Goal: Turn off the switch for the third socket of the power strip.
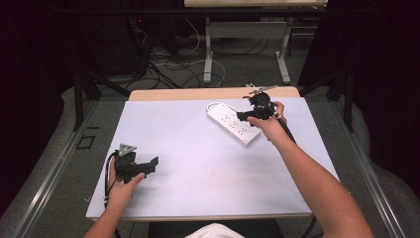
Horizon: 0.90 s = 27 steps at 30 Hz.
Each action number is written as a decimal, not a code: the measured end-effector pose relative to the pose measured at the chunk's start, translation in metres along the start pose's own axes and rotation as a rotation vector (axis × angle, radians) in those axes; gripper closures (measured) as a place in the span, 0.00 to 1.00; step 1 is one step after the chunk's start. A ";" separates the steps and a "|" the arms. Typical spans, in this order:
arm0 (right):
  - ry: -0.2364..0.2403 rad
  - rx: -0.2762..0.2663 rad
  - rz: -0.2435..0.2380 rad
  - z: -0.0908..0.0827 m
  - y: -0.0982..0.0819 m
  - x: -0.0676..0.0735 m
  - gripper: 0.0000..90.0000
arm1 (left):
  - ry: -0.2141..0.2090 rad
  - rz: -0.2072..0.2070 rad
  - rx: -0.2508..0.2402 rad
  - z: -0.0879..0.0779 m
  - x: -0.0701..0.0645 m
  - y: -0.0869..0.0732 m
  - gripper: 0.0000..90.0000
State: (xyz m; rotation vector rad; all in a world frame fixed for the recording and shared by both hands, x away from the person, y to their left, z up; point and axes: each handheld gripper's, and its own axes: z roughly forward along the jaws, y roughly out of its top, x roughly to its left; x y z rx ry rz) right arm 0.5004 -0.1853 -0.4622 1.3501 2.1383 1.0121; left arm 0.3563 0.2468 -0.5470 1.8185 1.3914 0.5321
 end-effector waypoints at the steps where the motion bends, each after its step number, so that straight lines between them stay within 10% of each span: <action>1: 0.000 -0.004 -0.001 -0.002 0.000 0.001 0.13 | -0.001 -0.001 -0.001 0.000 0.000 0.000 0.02; 27: 0.020 -0.055 -0.054 -0.062 -0.033 0.011 0.10 | -0.005 0.001 -0.011 -0.002 -0.001 0.000 0.02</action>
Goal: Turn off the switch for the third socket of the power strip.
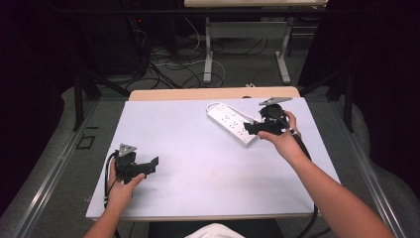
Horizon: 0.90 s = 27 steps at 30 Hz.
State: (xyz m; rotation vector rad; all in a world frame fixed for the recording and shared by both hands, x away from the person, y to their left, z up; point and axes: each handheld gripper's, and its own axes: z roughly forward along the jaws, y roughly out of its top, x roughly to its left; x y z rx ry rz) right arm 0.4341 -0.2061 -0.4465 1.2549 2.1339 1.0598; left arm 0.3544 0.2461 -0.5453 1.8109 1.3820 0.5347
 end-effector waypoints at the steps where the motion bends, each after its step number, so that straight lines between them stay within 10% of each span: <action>1: 0.000 -0.005 -0.001 -0.003 -0.002 0.000 0.10 | 0.000 0.000 -0.001 0.000 0.000 0.000 0.02; 27: -0.011 -0.085 0.013 -0.053 -0.073 0.005 0.09 | 0.006 -0.001 -0.010 -0.004 0.001 0.000 0.02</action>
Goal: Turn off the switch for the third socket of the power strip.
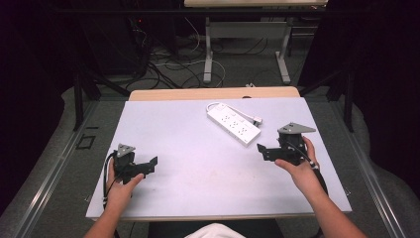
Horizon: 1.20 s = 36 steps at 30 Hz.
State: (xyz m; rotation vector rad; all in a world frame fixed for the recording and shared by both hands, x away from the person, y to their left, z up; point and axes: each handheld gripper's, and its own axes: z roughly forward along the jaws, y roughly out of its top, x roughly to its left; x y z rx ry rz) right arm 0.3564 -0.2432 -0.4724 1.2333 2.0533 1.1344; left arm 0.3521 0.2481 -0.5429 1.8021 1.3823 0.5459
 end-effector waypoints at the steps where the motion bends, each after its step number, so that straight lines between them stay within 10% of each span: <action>1: -0.011 -0.004 0.008 -0.002 -0.004 -0.001 0.09 | 0.001 0.001 0.000 0.000 0.000 0.000 0.02; 36: -0.167 0.031 0.132 -0.002 -0.085 -0.054 0.06 | 0.000 0.009 0.001 0.001 -0.002 0.000 0.02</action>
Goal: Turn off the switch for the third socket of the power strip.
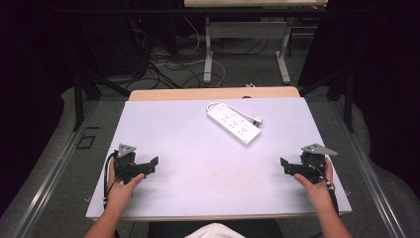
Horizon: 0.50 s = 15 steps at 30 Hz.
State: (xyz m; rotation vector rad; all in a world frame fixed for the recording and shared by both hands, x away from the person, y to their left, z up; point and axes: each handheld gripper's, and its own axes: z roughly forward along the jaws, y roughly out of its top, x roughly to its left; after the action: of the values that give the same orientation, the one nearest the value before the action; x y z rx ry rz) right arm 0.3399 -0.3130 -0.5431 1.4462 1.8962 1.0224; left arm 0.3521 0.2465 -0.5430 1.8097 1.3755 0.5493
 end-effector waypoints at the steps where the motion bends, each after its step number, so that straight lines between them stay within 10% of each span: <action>1: 0.001 0.006 0.010 0.000 -0.001 0.000 0.06 | 0.000 0.000 0.000 0.000 0.000 0.000 0.02; 15: -0.022 0.035 0.039 0.004 -0.006 -0.008 0.06 | 0.003 0.001 0.005 0.000 0.001 0.000 0.02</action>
State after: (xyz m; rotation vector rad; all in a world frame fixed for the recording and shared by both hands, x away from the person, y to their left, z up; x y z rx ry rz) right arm 0.3421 -0.3205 -0.5512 1.5143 1.8860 0.9915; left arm 0.3528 0.2471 -0.5432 1.8145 1.3798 0.5495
